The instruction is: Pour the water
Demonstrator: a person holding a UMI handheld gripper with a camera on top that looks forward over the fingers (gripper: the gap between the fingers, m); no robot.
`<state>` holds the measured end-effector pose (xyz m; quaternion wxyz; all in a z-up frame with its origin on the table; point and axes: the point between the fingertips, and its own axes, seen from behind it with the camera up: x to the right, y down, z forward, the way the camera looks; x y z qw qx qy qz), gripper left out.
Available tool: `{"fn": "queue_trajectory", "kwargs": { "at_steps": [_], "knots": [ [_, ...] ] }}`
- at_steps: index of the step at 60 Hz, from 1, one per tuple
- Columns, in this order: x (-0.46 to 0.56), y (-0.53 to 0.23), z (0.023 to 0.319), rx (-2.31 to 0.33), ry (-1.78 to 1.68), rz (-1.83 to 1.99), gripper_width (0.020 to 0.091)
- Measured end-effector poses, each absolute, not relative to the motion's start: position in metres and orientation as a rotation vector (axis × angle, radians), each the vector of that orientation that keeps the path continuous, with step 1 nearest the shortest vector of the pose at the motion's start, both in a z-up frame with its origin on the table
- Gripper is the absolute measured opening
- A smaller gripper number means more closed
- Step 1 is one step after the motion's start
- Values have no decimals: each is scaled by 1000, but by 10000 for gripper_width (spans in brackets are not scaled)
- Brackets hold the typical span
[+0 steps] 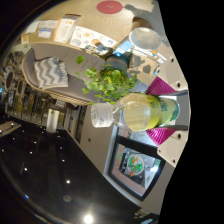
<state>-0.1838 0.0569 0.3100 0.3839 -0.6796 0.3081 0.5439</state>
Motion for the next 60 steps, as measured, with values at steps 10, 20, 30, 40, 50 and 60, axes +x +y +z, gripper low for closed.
{"fn": "queue_trajectory", "kwargs": {
  "at_steps": [10,20,30,40,50,60],
  "knots": [
    [-106,70,323,-1792,411,814,396],
    [-37,83,272,-1851,125,289,397],
    [8,82,183,-1934,-7,23,396],
    [34,71,118,-2033,48,15,396],
    [37,64,82,-2070,42,22,399],
    [37,57,69,-2065,44,35,402]
  ]
}}
